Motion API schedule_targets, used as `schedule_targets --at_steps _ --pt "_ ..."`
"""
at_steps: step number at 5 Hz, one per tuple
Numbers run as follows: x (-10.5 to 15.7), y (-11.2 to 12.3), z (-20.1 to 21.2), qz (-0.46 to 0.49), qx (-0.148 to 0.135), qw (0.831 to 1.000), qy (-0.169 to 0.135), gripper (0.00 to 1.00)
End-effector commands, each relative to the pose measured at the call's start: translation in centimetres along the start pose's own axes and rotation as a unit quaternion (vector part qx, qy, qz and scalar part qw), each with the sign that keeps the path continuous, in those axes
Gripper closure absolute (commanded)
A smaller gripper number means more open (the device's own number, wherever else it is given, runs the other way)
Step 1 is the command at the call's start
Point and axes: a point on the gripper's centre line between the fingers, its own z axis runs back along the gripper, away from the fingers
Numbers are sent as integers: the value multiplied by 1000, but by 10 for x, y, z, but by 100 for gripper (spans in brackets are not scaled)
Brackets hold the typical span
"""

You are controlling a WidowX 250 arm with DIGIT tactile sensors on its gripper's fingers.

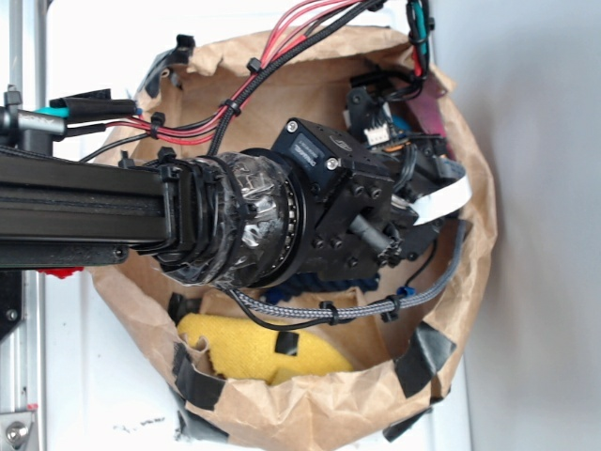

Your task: Grab the blue ball.

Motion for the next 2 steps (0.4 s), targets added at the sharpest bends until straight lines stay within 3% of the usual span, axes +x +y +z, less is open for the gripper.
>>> schedule_targets --at_steps 1,2 --pt "8 6 16 4 -11 1000 -15 100" --pt "8 10 32 10 -45 999 22 100"
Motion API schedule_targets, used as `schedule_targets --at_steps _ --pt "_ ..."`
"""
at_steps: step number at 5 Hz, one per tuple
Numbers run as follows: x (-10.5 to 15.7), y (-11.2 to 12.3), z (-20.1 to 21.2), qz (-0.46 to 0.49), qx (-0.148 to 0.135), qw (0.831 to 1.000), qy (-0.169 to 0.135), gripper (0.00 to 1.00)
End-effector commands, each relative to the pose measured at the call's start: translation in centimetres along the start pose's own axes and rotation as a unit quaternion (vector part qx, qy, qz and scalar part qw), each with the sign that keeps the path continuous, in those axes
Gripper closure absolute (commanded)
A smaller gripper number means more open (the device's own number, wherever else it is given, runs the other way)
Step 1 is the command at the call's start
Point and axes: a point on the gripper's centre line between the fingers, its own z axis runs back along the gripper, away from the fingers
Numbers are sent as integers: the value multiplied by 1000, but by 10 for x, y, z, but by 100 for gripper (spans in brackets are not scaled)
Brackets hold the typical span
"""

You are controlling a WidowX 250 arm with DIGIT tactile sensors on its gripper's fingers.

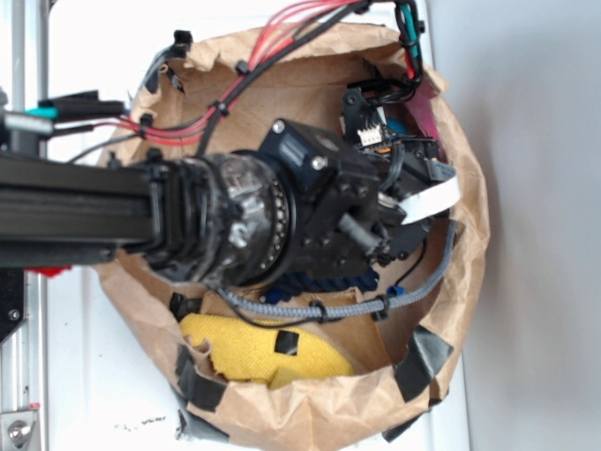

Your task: Grab the blue ball.

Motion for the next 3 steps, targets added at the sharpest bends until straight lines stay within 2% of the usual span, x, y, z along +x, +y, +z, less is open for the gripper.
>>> schedule_targets --at_steps 1,2,3 --pt "15 19 60 27 -73 995 69 100" --pt "15 41 97 32 -117 987 102 100" --pt "12 53 117 20 -137 984 109 100"
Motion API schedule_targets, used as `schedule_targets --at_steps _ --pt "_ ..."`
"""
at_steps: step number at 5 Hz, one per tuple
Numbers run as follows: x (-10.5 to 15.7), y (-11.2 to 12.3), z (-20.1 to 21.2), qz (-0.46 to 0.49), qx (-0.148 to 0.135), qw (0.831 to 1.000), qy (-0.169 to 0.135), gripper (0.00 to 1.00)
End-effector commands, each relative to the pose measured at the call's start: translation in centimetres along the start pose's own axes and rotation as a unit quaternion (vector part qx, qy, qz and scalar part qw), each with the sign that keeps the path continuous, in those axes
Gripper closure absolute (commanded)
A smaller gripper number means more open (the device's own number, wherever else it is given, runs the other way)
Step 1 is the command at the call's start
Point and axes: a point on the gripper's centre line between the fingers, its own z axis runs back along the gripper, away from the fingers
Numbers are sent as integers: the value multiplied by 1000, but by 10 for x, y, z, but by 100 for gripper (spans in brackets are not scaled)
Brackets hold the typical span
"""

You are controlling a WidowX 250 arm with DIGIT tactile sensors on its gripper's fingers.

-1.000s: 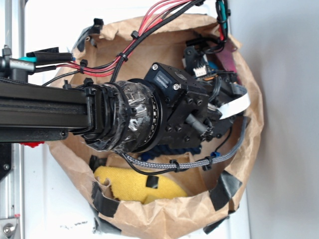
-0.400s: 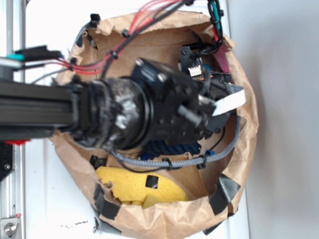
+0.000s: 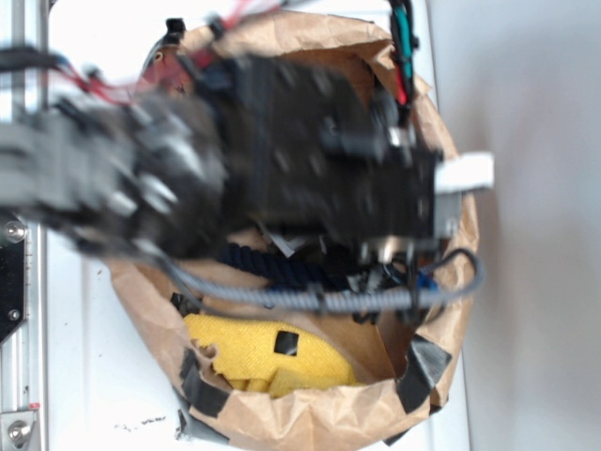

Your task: Grab the blue ball.

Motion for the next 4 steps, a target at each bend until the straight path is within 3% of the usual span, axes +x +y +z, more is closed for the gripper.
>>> schedule_targets --at_steps 1,2,3,4 --pt "-4 21 70 -15 -40 999 -30 100" --pt "-20 24 94 -16 -67 997 -29 100" --pt "-42 6 100 -7 -15 998 -66 100" --pt "-54 -3 104 -21 45 995 -84 100"
